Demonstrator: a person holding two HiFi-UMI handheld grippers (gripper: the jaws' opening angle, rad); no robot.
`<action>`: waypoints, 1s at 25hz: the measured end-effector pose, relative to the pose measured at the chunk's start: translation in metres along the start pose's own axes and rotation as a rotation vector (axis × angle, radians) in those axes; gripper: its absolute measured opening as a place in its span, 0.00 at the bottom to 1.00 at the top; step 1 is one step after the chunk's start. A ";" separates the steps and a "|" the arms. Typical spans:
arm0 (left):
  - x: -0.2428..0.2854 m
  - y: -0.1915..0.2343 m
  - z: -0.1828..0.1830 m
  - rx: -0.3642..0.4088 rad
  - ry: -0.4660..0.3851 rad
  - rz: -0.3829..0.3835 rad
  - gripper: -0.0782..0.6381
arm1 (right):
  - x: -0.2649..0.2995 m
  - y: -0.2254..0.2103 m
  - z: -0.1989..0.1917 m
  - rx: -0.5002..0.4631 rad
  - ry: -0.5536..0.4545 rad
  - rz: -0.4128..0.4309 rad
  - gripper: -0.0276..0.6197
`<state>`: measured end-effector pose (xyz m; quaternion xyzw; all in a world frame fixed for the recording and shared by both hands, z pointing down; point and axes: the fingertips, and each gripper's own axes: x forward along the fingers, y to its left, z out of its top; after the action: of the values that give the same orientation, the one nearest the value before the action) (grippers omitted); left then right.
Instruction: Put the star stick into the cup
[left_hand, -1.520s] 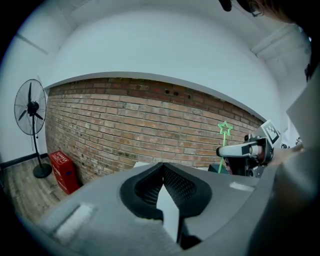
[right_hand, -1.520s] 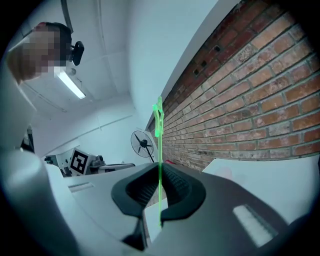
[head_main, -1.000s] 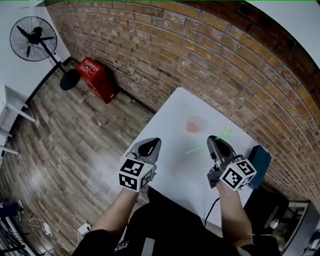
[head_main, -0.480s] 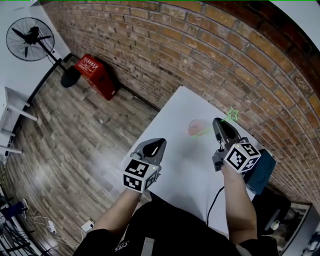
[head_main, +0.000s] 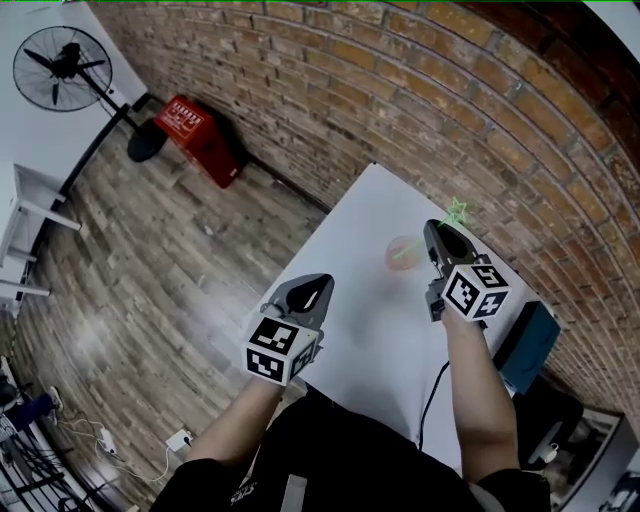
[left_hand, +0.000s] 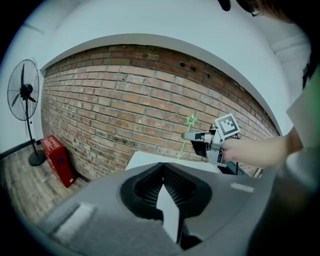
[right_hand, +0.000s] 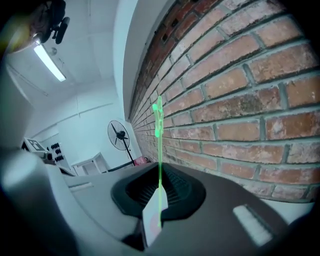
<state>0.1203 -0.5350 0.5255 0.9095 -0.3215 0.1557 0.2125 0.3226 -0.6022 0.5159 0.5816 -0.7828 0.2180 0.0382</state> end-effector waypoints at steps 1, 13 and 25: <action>-0.001 0.001 -0.002 -0.004 0.001 0.006 0.12 | 0.003 -0.001 -0.006 0.006 0.009 0.000 0.07; -0.032 0.005 -0.015 -0.039 -0.015 0.048 0.12 | 0.019 -0.020 -0.055 0.036 0.106 -0.073 0.07; -0.067 -0.001 -0.029 -0.048 -0.031 0.072 0.12 | 0.000 -0.028 -0.081 0.081 0.174 -0.167 0.22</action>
<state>0.0671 -0.4861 0.5220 0.8943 -0.3610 0.1414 0.2236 0.3331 -0.5768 0.5975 0.6247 -0.7160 0.2950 0.1005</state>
